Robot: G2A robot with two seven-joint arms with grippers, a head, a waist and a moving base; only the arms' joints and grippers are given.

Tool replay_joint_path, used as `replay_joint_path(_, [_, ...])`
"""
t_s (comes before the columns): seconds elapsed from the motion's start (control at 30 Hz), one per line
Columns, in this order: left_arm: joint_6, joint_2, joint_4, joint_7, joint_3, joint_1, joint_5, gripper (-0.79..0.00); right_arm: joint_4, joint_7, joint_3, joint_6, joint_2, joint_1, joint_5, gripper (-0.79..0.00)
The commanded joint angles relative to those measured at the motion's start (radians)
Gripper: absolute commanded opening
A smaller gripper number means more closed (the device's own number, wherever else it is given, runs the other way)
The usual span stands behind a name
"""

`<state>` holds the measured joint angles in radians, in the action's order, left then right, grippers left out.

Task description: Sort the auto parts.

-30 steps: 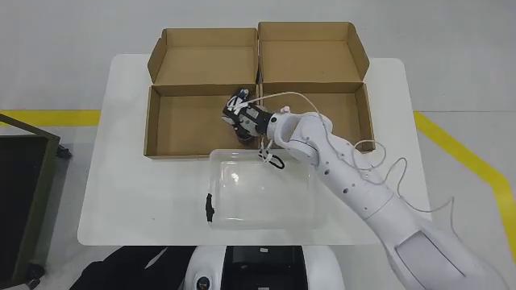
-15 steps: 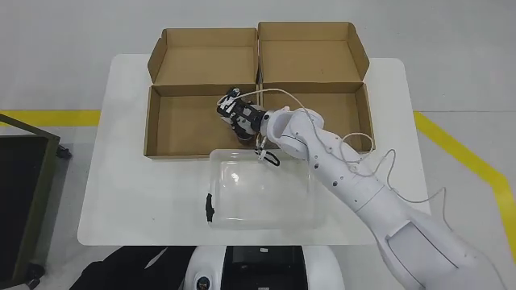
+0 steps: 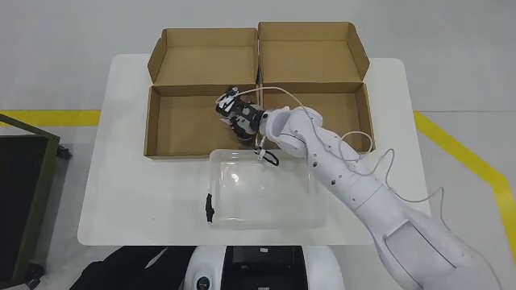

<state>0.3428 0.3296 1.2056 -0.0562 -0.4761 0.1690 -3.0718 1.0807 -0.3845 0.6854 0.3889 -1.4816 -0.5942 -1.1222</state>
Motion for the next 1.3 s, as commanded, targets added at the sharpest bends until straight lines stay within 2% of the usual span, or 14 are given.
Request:
replay_joint_path(0.0, [0.0, 0.0, 0.0, 0.0, 0.0, 0.0, 0.0, 0.0, 0.021, 0.013, 0.012, 0.002, 0.002, -0.006, -0.004, -0.422])
replay_joint_path(0.13, [0.0, 0.0, 0.0, 0.0, 0.0, 0.0, 0.0, 0.0, 0.103, 0.042, 0.044, 0.013, 0.014, -0.037, -0.021, -0.394])
replay_joint_path(0.27, [0.0, 0.0, 0.0, 0.0, 0.0, 0.0, 0.0, 0.0, 0.216, 0.063, 0.092, 0.022, 0.034, -0.094, -0.047, -0.311])
replay_joint_path(0.4, [0.0, 0.0, 0.0, 0.0, 0.0, 0.0, 0.0, 0.0, 0.349, 0.073, 0.147, 0.032, 0.059, -0.174, -0.089, -0.302])
replay_joint_path(0.5, [0.0, 0.0, 0.0, 0.0, 0.0, 0.0, 0.0, 0.0, 0.452, 0.101, 0.201, 0.035, 0.08, -0.255, -0.115, -0.222])
replay_joint_path(0.63, [0.0, 0.0, 0.0, 0.0, 0.0, 0.0, 0.0, 0.0, 0.575, 0.136, 0.292, 0.028, 0.111, -0.374, -0.186, -0.022])
replay_joint_path(0.67, [0.0, 0.0, 0.0, 0.0, 0.0, 0.0, 0.0, 0.0, 0.608, 0.141, 0.314, 0.025, 0.118, -0.405, -0.201, 0.0])
replay_joint_path(0.9, [0.0, 0.0, 0.0, 0.0, 0.0, 0.0, 0.0, 0.0, 0.774, 0.212, 0.474, 0.032, 0.16, -0.604, -0.284, 0.0])
replay_joint_path(1.27, [0.0, 0.0, 0.0, 0.0, 0.0, 0.0, 0.0, 0.0, 0.862, 0.424, 0.715, -0.001, 0.198, -0.872, -0.296, 0.0])
